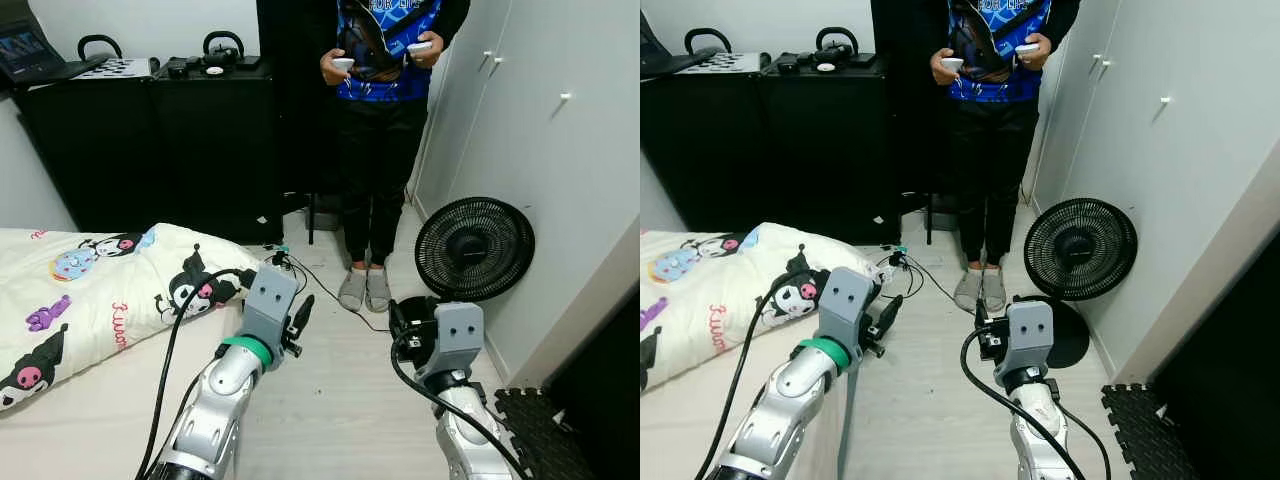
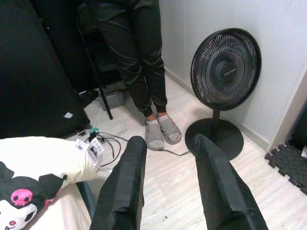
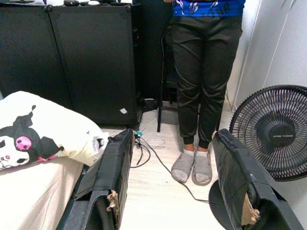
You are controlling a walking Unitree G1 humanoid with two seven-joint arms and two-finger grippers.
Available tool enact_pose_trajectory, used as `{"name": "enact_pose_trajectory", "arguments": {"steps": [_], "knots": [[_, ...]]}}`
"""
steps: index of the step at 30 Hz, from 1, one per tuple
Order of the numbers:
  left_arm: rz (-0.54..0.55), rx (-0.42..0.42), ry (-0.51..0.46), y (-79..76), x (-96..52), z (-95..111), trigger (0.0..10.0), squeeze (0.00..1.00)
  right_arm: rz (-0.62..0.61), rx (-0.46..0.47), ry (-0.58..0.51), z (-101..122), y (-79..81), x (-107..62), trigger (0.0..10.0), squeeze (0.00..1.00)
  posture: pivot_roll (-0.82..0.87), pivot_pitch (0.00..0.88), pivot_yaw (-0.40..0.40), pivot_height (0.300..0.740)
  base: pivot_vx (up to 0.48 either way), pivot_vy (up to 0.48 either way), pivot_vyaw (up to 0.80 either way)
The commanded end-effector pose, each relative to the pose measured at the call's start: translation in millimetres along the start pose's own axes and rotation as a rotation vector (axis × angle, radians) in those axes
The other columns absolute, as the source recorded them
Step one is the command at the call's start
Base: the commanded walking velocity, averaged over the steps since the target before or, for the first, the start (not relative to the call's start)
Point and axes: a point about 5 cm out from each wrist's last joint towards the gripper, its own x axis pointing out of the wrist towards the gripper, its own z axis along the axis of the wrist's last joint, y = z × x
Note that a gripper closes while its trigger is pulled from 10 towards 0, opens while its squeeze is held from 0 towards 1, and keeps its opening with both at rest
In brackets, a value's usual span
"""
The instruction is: Clean up the room
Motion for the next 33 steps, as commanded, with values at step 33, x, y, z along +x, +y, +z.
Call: {"name": "enact_pose_trajectory", "arguments": {"steps": [33], "knots": [[0.023, 0.001, 0.03, 4.4, -4.2, 0.7, 10.0, 0.0, 0.004, 0.021, 0.056, -4.4, 6.1, -7.4, 10.0, 0.0, -0.15, 0.007, 0.067, 0.74, 0.0, -0.362, 0.0]]}}
